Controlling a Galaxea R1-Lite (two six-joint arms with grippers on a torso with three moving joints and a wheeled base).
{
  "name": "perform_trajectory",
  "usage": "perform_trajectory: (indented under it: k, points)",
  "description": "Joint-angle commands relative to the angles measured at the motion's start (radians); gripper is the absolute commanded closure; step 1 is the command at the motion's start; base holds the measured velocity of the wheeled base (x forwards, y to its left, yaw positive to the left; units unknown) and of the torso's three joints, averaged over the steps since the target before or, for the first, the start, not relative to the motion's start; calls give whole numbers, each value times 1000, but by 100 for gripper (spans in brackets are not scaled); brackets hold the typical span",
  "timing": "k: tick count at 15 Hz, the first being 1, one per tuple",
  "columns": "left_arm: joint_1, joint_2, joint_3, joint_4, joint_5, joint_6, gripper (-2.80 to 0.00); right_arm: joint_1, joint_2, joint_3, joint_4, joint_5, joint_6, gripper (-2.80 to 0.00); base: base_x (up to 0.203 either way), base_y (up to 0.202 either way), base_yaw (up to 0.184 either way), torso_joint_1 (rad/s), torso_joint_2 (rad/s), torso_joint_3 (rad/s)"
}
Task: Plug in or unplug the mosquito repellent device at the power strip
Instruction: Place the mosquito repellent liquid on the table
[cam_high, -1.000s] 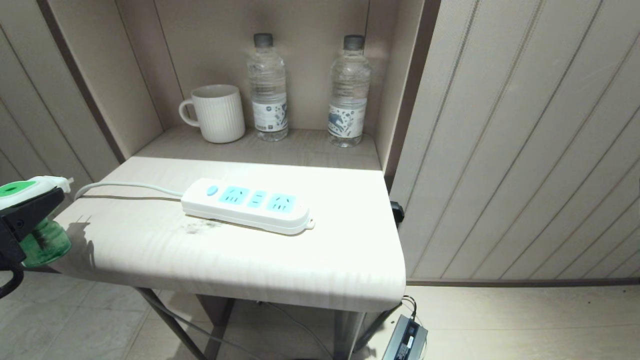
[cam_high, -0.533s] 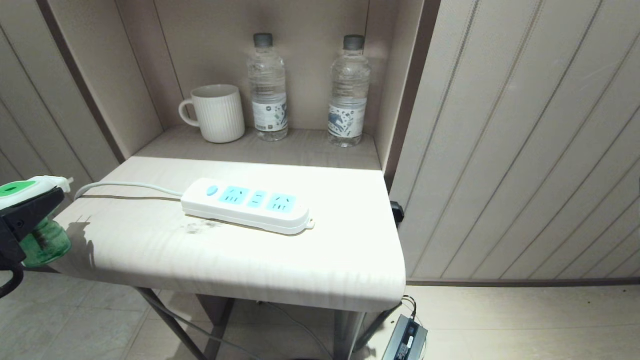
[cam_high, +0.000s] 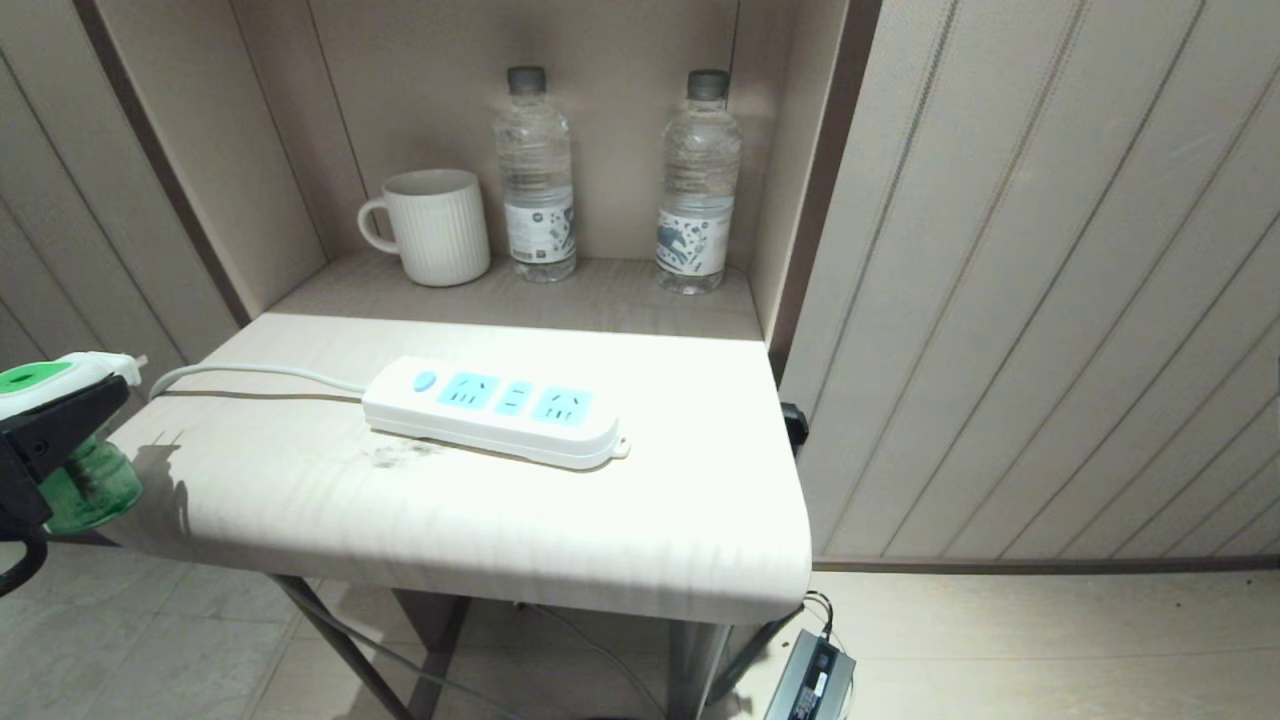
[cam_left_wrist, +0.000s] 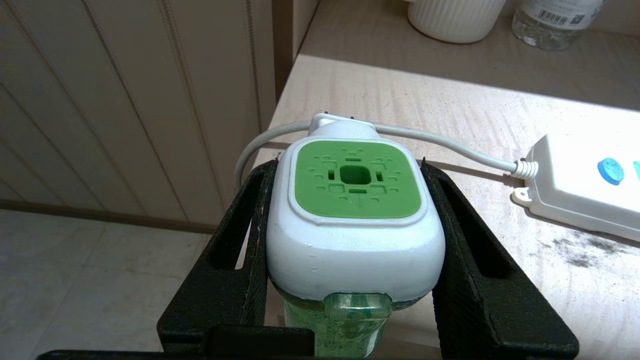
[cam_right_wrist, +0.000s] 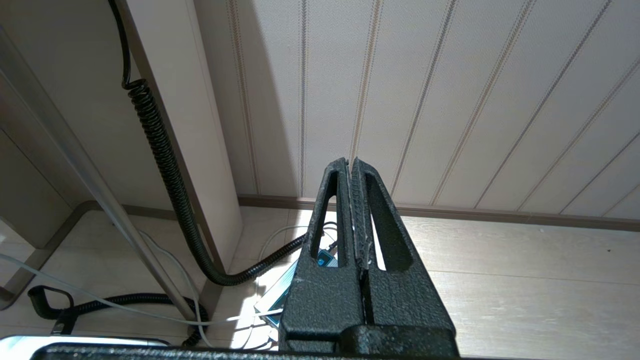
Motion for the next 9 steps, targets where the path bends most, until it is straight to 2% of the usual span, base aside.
perform_trajectory:
  k: [1, 9]
  points:
    - [0, 0, 0, -1, 2, -1, 0, 0, 1, 0, 0, 0, 0, 0, 0, 0, 0, 0, 0, 0]
    - [0, 0, 0, -1, 2, -1, 0, 0, 1, 0, 0, 0, 0, 0, 0, 0, 0, 0, 0, 0]
